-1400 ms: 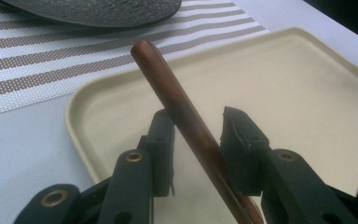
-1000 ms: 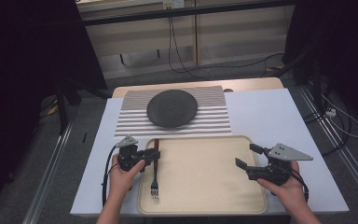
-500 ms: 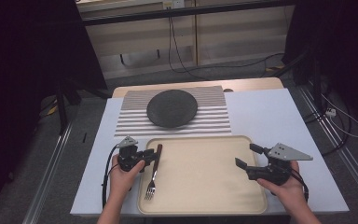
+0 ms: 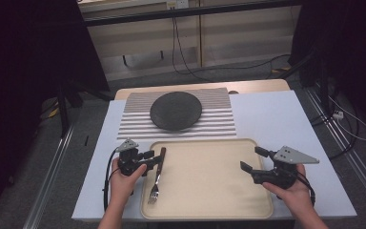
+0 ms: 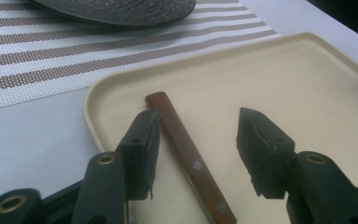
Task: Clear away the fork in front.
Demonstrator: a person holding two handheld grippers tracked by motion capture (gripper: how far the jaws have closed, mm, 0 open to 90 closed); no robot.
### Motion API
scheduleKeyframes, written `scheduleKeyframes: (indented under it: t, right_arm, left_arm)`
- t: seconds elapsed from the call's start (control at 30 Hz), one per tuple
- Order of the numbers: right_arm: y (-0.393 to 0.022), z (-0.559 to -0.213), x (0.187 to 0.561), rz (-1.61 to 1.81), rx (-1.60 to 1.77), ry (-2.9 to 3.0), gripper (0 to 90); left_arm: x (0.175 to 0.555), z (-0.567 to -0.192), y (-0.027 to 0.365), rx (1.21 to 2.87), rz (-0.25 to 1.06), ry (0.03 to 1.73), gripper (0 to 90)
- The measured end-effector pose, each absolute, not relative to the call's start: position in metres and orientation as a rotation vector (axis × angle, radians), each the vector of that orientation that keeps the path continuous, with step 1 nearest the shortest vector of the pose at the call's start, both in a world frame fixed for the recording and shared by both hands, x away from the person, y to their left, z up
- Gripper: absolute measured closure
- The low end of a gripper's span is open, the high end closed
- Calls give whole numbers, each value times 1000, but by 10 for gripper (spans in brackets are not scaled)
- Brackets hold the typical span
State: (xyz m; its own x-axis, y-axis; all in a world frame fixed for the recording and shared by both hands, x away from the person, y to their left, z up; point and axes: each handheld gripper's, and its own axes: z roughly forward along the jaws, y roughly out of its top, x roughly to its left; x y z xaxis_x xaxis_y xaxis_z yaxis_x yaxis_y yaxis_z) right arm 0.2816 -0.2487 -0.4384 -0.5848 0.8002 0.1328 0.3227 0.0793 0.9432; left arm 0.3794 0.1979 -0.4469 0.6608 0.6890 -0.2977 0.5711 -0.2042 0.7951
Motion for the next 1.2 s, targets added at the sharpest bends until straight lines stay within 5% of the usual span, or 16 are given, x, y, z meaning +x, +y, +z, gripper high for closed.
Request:
scheduleKeyframes:
  t: [1.2]
  right_arm:
    - [-279, -439, 258, 1429, 1153, 1967, 189]
  left_arm:
    - [350, -423, 228, 1885, 214, 931, 166]
